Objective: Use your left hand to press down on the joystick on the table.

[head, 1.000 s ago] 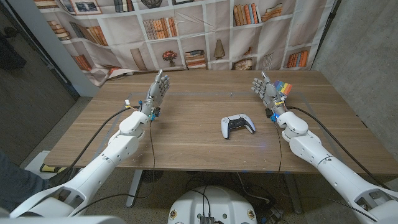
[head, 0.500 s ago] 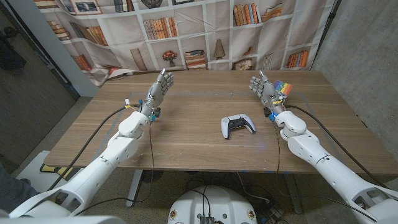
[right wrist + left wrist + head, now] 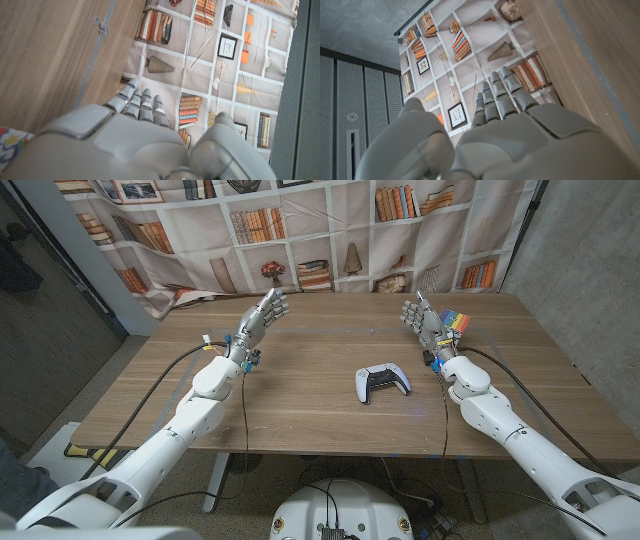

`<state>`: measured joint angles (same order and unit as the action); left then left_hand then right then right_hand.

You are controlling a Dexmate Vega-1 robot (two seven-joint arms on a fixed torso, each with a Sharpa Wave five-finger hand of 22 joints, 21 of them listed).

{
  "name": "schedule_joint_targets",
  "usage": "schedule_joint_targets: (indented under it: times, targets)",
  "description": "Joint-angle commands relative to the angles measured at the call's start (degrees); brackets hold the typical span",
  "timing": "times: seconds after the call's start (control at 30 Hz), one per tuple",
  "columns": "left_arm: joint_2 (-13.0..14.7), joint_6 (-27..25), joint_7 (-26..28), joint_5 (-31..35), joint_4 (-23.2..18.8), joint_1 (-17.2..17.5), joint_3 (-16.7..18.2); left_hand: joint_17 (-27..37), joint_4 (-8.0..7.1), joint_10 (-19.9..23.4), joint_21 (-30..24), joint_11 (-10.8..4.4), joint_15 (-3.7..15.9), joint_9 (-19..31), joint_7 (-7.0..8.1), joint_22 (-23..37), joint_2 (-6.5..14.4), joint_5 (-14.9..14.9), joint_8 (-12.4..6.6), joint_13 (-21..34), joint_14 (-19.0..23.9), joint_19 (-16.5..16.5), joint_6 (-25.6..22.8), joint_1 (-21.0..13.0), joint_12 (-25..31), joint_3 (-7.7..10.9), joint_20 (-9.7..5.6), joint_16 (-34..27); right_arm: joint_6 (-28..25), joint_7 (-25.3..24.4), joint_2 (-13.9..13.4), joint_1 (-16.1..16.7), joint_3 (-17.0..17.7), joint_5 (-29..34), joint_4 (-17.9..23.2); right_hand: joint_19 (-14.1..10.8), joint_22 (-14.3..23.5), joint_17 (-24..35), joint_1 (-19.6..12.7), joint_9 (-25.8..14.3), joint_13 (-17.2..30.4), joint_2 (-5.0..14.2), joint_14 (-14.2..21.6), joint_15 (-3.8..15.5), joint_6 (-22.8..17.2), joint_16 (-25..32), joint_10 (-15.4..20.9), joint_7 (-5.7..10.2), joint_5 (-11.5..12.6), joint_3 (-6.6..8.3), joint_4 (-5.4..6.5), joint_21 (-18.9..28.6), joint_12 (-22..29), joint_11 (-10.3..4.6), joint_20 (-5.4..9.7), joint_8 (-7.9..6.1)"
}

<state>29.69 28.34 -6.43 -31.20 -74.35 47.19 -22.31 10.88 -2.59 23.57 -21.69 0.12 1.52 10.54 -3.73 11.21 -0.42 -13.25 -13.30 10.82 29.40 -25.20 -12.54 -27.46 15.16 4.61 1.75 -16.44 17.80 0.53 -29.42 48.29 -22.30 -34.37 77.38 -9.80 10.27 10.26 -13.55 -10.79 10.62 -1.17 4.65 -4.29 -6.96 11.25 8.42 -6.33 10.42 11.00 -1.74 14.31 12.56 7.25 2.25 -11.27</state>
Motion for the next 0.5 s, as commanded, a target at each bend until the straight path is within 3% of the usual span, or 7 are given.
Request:
schedule_joint_targets:
  times: [0.03, 0.13, 0.23, 0.3, 0.37, 0.4, 0.5]
  targets:
    - [-0.69, 2.05, 1.85, 3.43, 2.12, -2.16, -0.78, 0.45, -0.36, 8.62, -3.17, -0.38, 1.68, 0.32, 0.01, 0.52, 0.42, 1.03, -0.45, 0.34, 10.61, -7.08, -4.25, -0.04, 1.48, -0.86, -1.08, -2.40, 0.66, -0.81, 0.52, -0.57, 0.08, 0.56, -0.64, -0.26, 0.21, 0.33, -0.30, -0.19, 0.02, 0.49, 0.23, -0.34, -0.62, 0.15, 0.48, -0.02, 0.21, 0.28, -0.28, 0.01, 0.19, -0.13, 1.16, -0.22]
    - [-0.74, 1.76, 3.22, 4.39, 1.93, -2.27, -0.85, 0.71, -0.59, 13.87, -5.79, -1.30, 2.41, 0.33, -0.18, 0.76, 0.61, 1.50, -0.86, 0.43, 17.57, -12.49, -7.79, -0.11, 2.02, -1.30, -2.14, -3.92, 0.57, -1.08, 0.58, -0.63, 0.16, 0.55, -0.56, -0.25, 0.21, 0.34, -0.30, -0.19, 0.02, 0.51, 0.26, -0.39, -0.62, 0.12, 0.52, -0.02, 0.21, 0.27, -0.29, -0.03, 0.19, -0.09, 1.15, -0.21]
    - [-1.19, 1.94, 5.69, 5.53, 1.62, -1.95, -0.62, 1.66, -0.55, 21.11, -9.64, -2.89, 5.20, 0.36, -0.35, 0.95, 0.50, 1.99, -0.88, 0.63, 27.63, -20.21, -11.01, -0.71, 3.13, -1.77, -5.44, -6.74, 0.75, -1.00, 0.66, -0.77, 0.14, 0.62, -0.78, -0.24, 0.21, 0.34, -0.29, -0.19, 0.02, 0.53, 0.27, -0.40, -0.62, 0.11, 0.52, -0.01, 0.20, 0.27, -0.30, -0.07, 0.18, -0.09, 1.12, -0.20]
    - [-1.69, 2.33, 7.62, 6.21, 1.42, -1.59, -0.32, 2.84, -0.62, 29.45, -13.76, -5.48, 7.19, 0.36, -0.20, 1.77, 0.01, 2.22, -1.32, 1.11, 37.43, -26.81, -15.05, -1.04, 5.05, -2.43, -7.92, -9.81, 0.88, -0.93, 0.69, -0.81, 0.10, 0.67, -0.88, -0.24, 0.22, 0.34, -0.30, -0.19, 0.02, 0.54, 0.25, -0.37, -0.65, 0.09, 0.54, -0.01, 0.20, 0.27, -0.31, -0.08, 0.19, -0.05, 1.09, -0.22]
    - [-2.53, 3.12, 9.98, 6.87, 1.23, -1.07, 0.15, 3.68, -0.78, 34.84, -15.99, -6.93, 8.55, 0.37, 0.53, 2.27, -0.13, 2.22, -1.59, 1.86, 42.26, -29.99, -17.28, -1.12, 6.68, -2.76, -9.31, -11.71, 0.72, -0.97, 0.69, -0.78, 0.08, 0.62, -0.75, -0.24, 0.22, 0.35, -0.30, -0.19, 0.03, 0.56, 0.28, -0.38, -0.64, 0.08, 0.56, -0.02, 0.20, 0.27, -0.32, -0.11, 0.19, -0.08, 1.10, -0.21]
    - [-2.96, 3.70, 10.92, 7.11, 1.27, -0.85, 0.36, 4.81, -1.03, 39.53, -18.56, -7.82, 9.81, 0.38, 0.90, 3.14, -0.55, 2.24, -1.88, 2.81, 46.93, -33.24, -19.74, -0.96, 8.12, -3.30, -11.05, -13.85, 0.71, -1.00, 0.71, -0.77, 0.07, 0.63, -0.74, -0.23, 0.22, 0.35, -0.30, -0.19, 0.03, 0.56, 0.24, -0.37, -0.66, 0.06, 0.58, -0.01, 0.20, 0.27, -0.33, -0.12, 0.19, -0.11, 1.06, -0.22]
    - [-3.85, 4.89, 12.79, 7.54, 1.13, -0.29, 0.80, 7.65, -1.58, 48.38, -23.18, -9.18, 10.44, 0.36, 1.90, 5.14, -0.99, 2.19, -2.62, 4.90, 52.19, -37.95, -25.22, -0.91, 11.15, -4.14, -12.89, -19.13, 0.84, -1.19, 0.60, -0.46, 0.13, 0.72, -0.42, -0.23, 0.22, 0.36, -0.28, -0.19, 0.03, 0.58, 0.28, -0.41, -0.69, 0.04, 0.57, -0.01, 0.20, 0.26, -0.34, -0.16, 0.17, -0.15, 1.06, -0.22]
